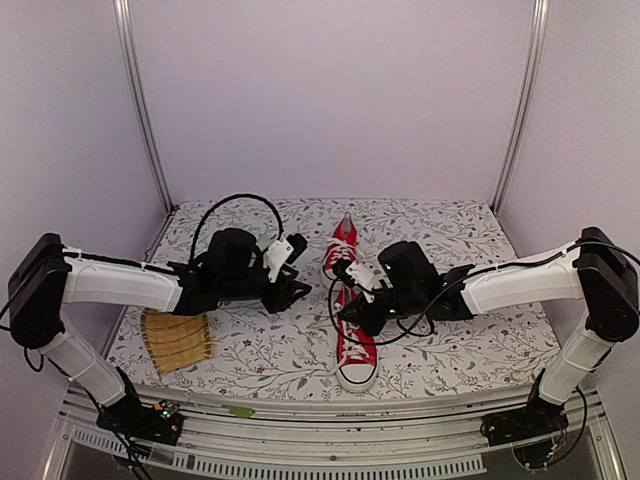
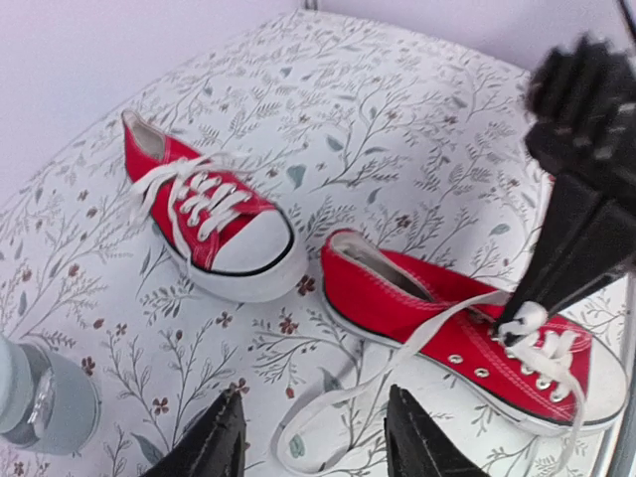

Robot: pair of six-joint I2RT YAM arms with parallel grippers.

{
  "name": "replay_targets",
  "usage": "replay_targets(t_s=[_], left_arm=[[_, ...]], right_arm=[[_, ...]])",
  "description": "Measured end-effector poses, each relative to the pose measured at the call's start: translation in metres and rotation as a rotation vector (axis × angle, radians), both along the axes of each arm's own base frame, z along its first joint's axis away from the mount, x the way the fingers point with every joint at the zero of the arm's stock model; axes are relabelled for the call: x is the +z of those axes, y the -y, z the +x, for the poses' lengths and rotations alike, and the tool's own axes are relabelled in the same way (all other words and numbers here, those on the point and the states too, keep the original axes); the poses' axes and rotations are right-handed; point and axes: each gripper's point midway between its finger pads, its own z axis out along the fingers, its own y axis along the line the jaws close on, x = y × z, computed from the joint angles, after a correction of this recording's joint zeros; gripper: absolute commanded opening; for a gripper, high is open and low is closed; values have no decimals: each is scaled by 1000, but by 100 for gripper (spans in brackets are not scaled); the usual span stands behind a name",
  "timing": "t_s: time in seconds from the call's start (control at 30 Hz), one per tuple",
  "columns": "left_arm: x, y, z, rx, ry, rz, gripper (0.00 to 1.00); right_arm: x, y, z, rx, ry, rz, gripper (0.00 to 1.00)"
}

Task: Tie the shoes
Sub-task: Pick up the half-tied shoelace from the center of the board.

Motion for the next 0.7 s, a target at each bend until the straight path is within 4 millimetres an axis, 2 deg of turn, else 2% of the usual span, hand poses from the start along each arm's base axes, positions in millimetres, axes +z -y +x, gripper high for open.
replay_targets(t_s=[0.07,0.17,0.3,0.37,0.4,0.5,0.63,0.7], left_arm=[[-15,-8,13,65,-71,49,57],[-54,-10,17,102,-184,151,59],[-110,-28,10,148,-307,310,56],[-130,-37,7,167,-343,375,53],[-136,-39,8,175,-350,393,49],[-136,-35,17,190,-340,398,34],[-136,-33,17,183,-342,389,9],[-136,-33,16,171,-335,387,11]], right_arm=[[0,0,0,0,1,0,1],[0,0,0,0,1,-1,1],[0,0,0,0,0,0,1],[0,0,0,0,0,-1,1],[0,0,0,0,0,0,1],[0,0,0,0,0,-2,1],[-1,0,0,0,-1,-2,1],[-1,1,0,0,-2,-4,1]])
